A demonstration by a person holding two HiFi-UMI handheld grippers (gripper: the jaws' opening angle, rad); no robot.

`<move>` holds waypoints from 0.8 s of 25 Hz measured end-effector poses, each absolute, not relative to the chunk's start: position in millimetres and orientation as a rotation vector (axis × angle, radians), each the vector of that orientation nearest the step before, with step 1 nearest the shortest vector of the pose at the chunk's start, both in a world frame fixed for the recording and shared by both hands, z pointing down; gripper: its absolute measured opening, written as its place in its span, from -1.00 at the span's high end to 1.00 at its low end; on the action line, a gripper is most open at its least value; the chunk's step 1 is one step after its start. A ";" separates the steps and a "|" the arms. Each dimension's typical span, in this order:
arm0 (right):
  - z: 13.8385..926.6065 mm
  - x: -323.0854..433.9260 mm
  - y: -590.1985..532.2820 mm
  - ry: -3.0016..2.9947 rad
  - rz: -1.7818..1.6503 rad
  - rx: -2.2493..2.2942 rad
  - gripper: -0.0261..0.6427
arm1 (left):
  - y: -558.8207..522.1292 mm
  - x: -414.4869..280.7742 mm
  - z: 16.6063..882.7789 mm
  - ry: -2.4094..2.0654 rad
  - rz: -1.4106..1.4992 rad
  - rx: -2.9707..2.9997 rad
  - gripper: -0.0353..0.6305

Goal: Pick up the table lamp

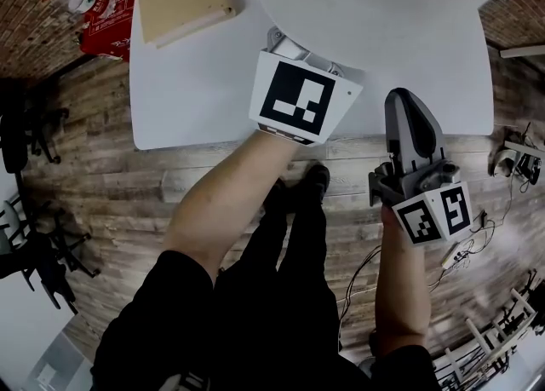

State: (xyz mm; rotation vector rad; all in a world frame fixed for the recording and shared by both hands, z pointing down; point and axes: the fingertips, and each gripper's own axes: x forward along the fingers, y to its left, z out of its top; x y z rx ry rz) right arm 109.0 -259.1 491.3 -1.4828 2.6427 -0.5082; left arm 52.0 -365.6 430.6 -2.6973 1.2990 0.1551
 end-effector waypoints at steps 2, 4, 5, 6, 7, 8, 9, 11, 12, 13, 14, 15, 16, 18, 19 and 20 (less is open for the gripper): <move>490.3 108.8 -258.6 2.643 -0.510 -1.479 0.81 | -364.6 49.8 427.4 1.301 0.161 -2.703 0.74; 487.7 107.1 -258.4 2.642 -0.512 -1.475 0.81 | -363.8 46.8 422.7 1.298 0.161 -2.701 0.74; 485.8 105.7 -258.3 2.641 -0.513 -1.472 0.81 | -363.0 45.0 419.9 1.295 0.159 -2.697 0.74; 483.5 104.3 -258.2 2.642 -0.513 -1.469 0.81 | -362.0 43.0 416.9 1.294 0.155 -2.691 0.74; 480.6 103.1 -258.3 2.642 -0.512 -1.465 0.81 | -360.9 41.1 413.3 1.292 0.151 -2.684 0.74; 477.1 102.3 -258.6 2.641 -0.511 -1.462 0.81 | -359.8 39.1 409.2 1.292 0.149 -2.678 0.74; 472.7 102.0 -258.8 2.638 -0.509 -1.460 0.81 | -358.4 37.2 404.7 1.294 0.151 -2.676 0.75; 460.9 102.5 -258.7 2.634 -0.500 -1.456 0.81 | -354.6 32.9 394.5 1.303 0.154 -2.681 0.75; 453.5 103.0 -258.1 2.632 -0.493 -1.453 0.81 | -351.9 30.4 389.0 1.310 0.150 -2.686 0.75; 445.3 103.5 -257.1 2.631 -0.486 -1.449 0.81 | -348.7 27.9 383.2 1.317 0.143 -2.690 0.75; 436.7 103.9 -255.8 2.631 -0.480 -1.445 0.81 | -344.9 25.4 377.2 1.323 0.134 -2.693 0.75; 427.9 104.0 -254.4 2.631 -0.474 -1.441 0.81 | -340.6 23.1 371.0 1.326 0.121 -2.694 0.75; 418.7 103.7 -253.0 2.632 -0.468 -1.436 0.81 | -335.8 20.7 365.0 1.330 0.107 -2.694 0.75; 399.0 102.4 -250.3 2.636 -0.453 -1.422 0.81 | -324.9 16.1 353.0 1.341 0.076 -2.691 0.75; 388.4 102.0 -249.0 2.640 -0.443 -1.415 0.81 | -319.1 14.2 346.5 1.349 0.064 -2.690 0.75; 377.4 102.0 -247.7 2.644 -0.432 -1.408 0.81 | -313.3 12.5 339.4 1.358 0.056 -2.689 0.75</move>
